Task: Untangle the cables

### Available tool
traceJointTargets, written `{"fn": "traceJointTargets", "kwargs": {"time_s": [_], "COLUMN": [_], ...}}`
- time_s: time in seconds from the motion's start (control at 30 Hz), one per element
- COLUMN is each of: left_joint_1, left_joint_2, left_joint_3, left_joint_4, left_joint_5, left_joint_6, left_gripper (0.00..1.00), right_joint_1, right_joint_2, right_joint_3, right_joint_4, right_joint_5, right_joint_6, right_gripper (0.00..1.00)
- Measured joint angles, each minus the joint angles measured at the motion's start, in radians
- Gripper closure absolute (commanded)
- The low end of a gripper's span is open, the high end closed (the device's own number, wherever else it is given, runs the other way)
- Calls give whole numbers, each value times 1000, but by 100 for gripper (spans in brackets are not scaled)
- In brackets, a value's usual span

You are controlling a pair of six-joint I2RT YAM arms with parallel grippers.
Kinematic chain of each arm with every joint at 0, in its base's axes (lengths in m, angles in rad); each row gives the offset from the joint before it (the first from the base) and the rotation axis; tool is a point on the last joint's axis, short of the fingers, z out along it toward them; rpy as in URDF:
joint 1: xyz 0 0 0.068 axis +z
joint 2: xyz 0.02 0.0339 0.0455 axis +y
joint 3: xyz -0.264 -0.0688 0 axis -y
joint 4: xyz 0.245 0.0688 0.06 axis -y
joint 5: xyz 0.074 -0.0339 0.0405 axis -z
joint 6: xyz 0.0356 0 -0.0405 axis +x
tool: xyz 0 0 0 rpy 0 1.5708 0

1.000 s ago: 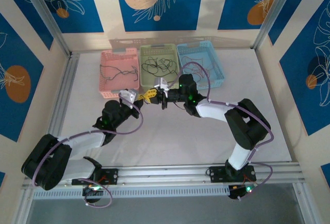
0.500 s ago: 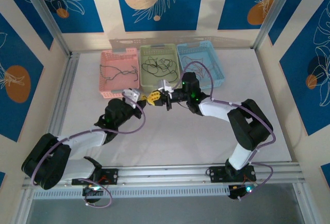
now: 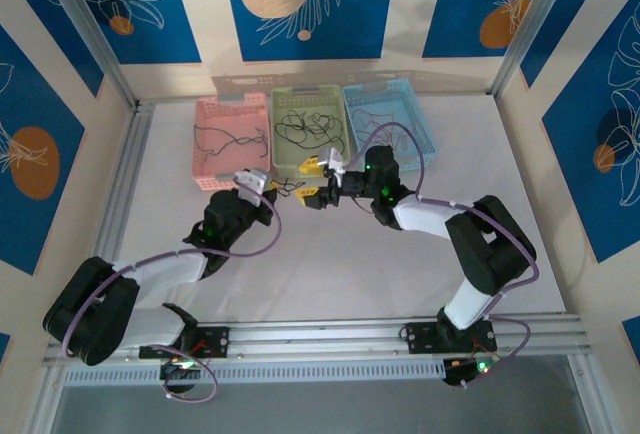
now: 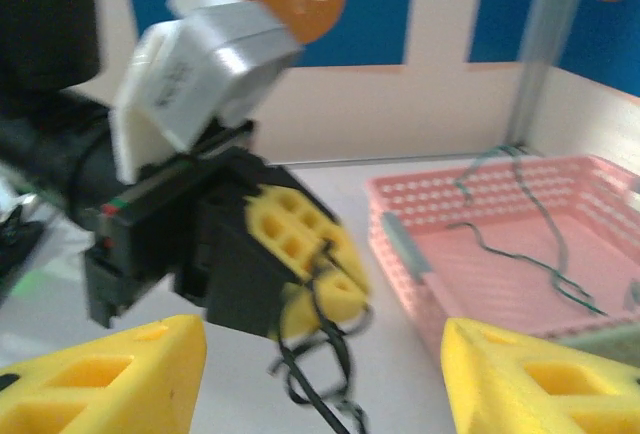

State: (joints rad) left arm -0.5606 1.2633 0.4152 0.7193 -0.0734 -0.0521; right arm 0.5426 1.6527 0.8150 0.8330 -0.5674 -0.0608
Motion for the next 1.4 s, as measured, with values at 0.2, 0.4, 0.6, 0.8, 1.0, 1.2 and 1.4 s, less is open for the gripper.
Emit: {"fn": "traceJointTargets", "kwargs": {"time_s": [0.2,0.4,0.6,0.8,1.0,1.2,1.4], "left_joint_1": [0,0,0,0,0,0,0], "left_joint_2": [-29,-55,-57,-57,-57,-57,-57], "left_joint_3": [-64,-86,-87,-87,-87,-87,-87], "left_joint_4": [66,111,115,115,116,116,115], "left_joint_5": [-156,-282,-320,-321,-320,-320,-313], "left_joint_6": [7,10,10,10,10,10,11], "left_gripper": [100,100,100,100,100,100,100], "right_joint_1": [-2,69,158,174,180,180,183], "right_joint_2": [-14,-9,62,121,168,203,217], "right_joint_3": [13,105,218,251,307,346,363], "right_joint_4": [17,-47,-114,-174,-203,-214,-220], "right_joint_5": [76,124,183,224,243,250,230], "right_joint_6": [129,200,228,234,245,256,261], "right_gripper": [38,43,43,41,41,51,75]}}
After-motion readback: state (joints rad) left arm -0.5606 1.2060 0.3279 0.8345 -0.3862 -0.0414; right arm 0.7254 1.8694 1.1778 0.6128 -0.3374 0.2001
